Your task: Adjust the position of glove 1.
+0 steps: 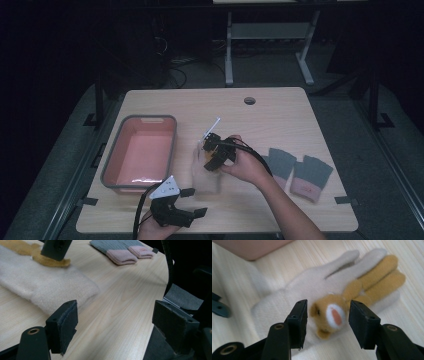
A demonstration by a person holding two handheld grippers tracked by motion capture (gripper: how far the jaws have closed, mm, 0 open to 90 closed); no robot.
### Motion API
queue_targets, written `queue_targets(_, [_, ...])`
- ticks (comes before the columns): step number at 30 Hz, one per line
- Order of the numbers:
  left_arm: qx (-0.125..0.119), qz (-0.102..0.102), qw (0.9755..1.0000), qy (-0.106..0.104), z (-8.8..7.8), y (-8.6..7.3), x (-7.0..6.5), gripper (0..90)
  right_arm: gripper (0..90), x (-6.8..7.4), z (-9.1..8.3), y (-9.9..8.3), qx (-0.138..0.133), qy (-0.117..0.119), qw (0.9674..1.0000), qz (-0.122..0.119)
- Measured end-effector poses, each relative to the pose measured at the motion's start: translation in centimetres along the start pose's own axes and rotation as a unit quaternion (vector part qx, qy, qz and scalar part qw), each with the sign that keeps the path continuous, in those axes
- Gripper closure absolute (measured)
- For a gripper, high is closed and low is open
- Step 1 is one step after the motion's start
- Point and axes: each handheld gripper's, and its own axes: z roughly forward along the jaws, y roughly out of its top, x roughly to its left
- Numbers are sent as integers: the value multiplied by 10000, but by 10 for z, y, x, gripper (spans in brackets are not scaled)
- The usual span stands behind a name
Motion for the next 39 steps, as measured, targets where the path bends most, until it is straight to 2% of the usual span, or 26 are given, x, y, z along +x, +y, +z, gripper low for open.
queue_targets(8, [-3,40,10000,-3,0,0,0,207,454,9,1,17,8,-56,9998,-167])
queue_targets(15, [-29,24,10000,-13,-1,0,0,207,411,20,19,34,243,-165,9988,-404])
queue_targets(20, [-23,23,10000,-11,-2,1,0,207,400,26,35,40,422,-423,9963,-625])
queue_targets(26, [-35,12,10000,-32,-3,1,-1,207,407,27,49,34,687,-628,9917,-881])
queue_targets(36, [-36,-55,10000,-56,-2,1,-1,207,411,15,38,18,696,-586,9928,-783])
queue_targets(39, [-14,-63,10000,-69,2,2,-2,207,407,7,32,5,727,-594,9932,-695])
